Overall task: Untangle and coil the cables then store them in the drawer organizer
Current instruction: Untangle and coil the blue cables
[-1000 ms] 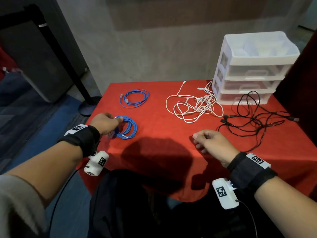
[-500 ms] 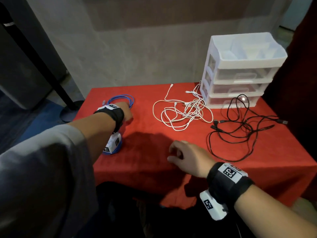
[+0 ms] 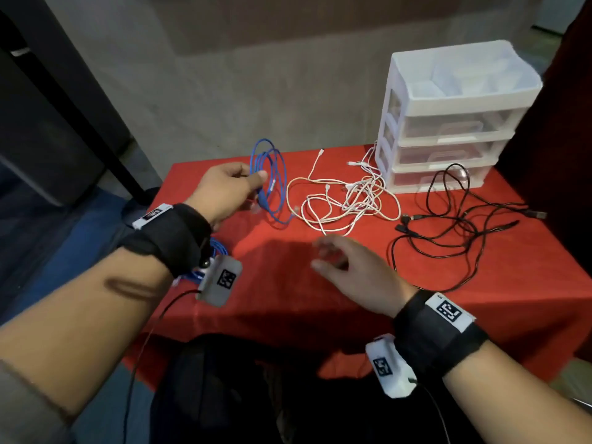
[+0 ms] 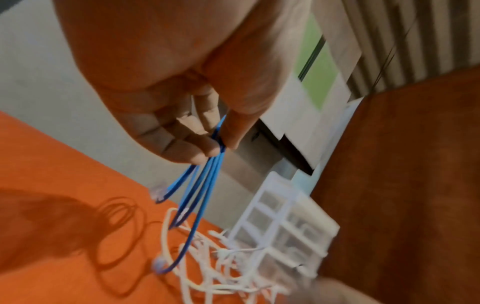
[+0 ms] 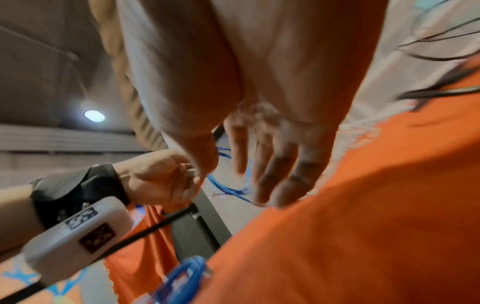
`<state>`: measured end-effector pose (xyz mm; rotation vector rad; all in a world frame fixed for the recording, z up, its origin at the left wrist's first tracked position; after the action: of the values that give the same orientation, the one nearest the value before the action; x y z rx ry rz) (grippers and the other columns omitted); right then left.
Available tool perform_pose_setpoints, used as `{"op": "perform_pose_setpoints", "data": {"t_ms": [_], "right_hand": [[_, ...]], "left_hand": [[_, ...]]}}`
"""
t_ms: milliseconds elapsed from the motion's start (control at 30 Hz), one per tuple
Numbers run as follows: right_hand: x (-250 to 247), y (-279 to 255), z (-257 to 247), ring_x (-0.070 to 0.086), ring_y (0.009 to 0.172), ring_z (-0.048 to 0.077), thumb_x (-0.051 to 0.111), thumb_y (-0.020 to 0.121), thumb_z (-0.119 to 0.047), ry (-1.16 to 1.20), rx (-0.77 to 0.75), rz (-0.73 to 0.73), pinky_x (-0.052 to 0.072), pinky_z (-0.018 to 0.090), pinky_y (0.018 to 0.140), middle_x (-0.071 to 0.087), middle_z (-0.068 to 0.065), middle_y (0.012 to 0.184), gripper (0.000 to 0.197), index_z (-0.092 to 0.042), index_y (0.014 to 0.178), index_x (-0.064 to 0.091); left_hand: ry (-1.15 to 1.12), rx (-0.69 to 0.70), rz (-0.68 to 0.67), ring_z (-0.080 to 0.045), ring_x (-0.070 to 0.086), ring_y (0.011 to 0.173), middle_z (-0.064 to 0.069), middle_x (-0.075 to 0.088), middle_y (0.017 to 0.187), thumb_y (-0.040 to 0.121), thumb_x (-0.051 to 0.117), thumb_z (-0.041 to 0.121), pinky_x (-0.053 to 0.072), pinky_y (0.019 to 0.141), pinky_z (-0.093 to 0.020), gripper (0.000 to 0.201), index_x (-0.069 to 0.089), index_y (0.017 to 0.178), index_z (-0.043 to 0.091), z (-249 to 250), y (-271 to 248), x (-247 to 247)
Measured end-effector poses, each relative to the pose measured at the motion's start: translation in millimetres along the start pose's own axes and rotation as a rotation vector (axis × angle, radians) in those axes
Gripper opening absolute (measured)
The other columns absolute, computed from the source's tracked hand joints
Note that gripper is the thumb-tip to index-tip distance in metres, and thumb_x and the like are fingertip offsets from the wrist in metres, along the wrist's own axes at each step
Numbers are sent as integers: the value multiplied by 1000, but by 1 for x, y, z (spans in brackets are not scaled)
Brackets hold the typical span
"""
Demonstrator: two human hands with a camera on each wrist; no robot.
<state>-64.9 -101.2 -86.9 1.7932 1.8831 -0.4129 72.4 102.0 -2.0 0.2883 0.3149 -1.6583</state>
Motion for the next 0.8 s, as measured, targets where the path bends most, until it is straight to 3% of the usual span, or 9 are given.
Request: {"op": "perform_pose_setpoints", "data": {"t_ms": [100,167,267,333,367,467,533,667,800], "right_hand": [[-6,7,-38,63,95,4,74,92,-28,144,-123,254,48,15,85,63,-4,122,45,-25,134,59],[-3,12,-59,67,88,4,77,89,-27,283,-102,220,53,19,80,66,-5,121,57,-27,140,52],[1,13,-66,71,83,14,78,85,-17,488,-26,149,61,52,82,75,1,99,42,-22,123,62],[-1,9,-62,69,73,18,75,85,-17,518,-7,127,58,67,74,74,3,86,29,-22,112,66],[-2,6,-60,65,66,17,74,88,-15,518,-3,116,58,67,69,72,4,82,26,-21,112,67],[-20,-3,-52,57,54,12,66,96,-4,561,30,209,53,33,59,71,5,80,20,-13,113,66],[-37,-8,-39,56,53,10,65,97,-5,614,77,306,47,21,54,72,5,81,17,-12,112,66],[-70,-10,-12,59,57,10,68,95,-6,758,167,397,46,19,50,67,3,78,15,-10,109,63],[-83,-8,12,67,79,13,78,88,-12,565,254,463,55,25,73,68,5,96,31,-16,113,60]], "left_hand": [[-123,-46,-145,-12,56,59,-6,62,72,98,66,26,53,54,-20,17,69,92,10,18,-42,17],[-194,-84,-254,-9,57,61,-7,65,79,100,61,29,56,59,-21,24,70,106,7,26,-62,29],[-179,-106,-362,-14,62,71,-18,72,94,102,57,28,58,69,-25,35,71,111,-3,34,-80,37],[-90,-101,-362,-15,67,81,-17,76,102,102,58,30,59,71,-24,32,74,108,2,37,-84,32],[-57,-97,-345,-12,69,80,-12,77,99,102,58,31,58,68,-22,29,75,104,8,37,-85,27],[-31,-93,-239,-6,62,65,4,69,74,105,52,33,52,60,-19,30,73,91,17,35,-82,12],[-45,-89,-136,-4,54,61,6,60,68,107,48,31,52,58,-20,31,69,88,18,31,-79,0],[-108,-43,-9,-7,46,57,3,47,71,110,36,31,51,57,-25,34,61,89,21,23,-74,-23],[-94,22,-9,-9,48,55,0,43,77,110,34,39,53,51,-27,36,62,94,22,20,-81,-22]]}}
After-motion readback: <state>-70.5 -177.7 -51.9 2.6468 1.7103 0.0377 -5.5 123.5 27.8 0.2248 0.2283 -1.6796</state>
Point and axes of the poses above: each hand's wrist, its own y-axis towards the middle knuckle, its own x-axis out of the palm, z = x × y, the point moved 4 cm from there along y, towards the middle knuckle
